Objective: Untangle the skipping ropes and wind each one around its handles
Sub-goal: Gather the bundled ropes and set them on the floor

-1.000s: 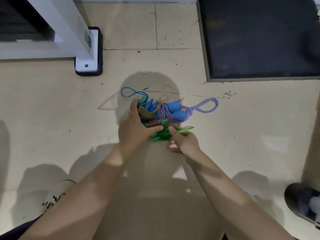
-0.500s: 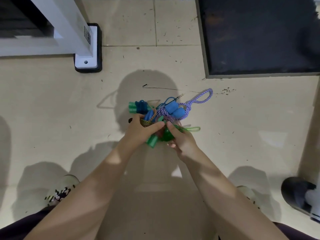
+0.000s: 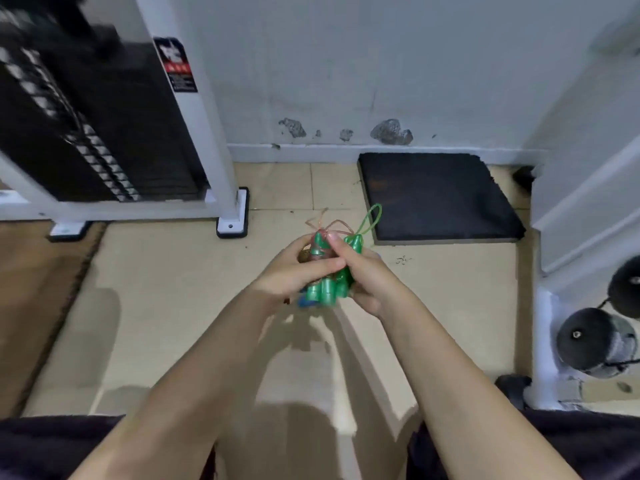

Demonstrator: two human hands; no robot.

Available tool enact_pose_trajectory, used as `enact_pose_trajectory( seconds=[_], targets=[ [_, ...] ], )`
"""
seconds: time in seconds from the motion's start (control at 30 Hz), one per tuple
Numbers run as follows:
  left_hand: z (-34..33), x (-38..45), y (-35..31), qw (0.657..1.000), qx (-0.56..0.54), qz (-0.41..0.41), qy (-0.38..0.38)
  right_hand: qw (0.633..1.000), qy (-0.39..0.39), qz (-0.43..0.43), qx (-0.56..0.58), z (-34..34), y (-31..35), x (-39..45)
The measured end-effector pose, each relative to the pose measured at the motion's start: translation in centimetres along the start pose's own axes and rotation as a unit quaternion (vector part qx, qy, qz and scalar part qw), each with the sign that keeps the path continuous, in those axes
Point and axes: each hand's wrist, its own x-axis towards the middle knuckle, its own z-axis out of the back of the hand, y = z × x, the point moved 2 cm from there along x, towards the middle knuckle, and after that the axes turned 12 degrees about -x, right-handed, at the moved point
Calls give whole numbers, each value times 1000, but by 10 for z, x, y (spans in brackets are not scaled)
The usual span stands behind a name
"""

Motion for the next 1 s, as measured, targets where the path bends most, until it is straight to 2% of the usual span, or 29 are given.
enact_pose_trajectory(
  seconds=[0.1,0.27,0.37,0.5,0.63,0.7,0.8,1.0],
  targets=[
    [-14,-60,-68,997,3,-81,-7,995,53,81,-32,-20,62,-61],
    [-38,-151,-141,980,-37,-194,14,976,76,194,-63,-44,131,-162],
    [-47,-183,-157,965,-49,-256,13,962,56,251,-86,-53,148,-205],
    [-45,-180,-165,955,-81,-286,-16,952,-10,277,-133,-41,159,-222],
    [-40,-129,-153,959,-134,-247,-24,964,1,236,-122,-19,153,-176],
    [-36,-90,-142,960,-176,-215,-29,973,11,208,-98,-9,146,-134],
    [-22,-15,-136,955,-239,-170,-33,974,8,190,-125,10,138,-54],
    [14,123,-140,965,-194,-156,-83,971,-29,165,-169,34,141,86]
  ],
)
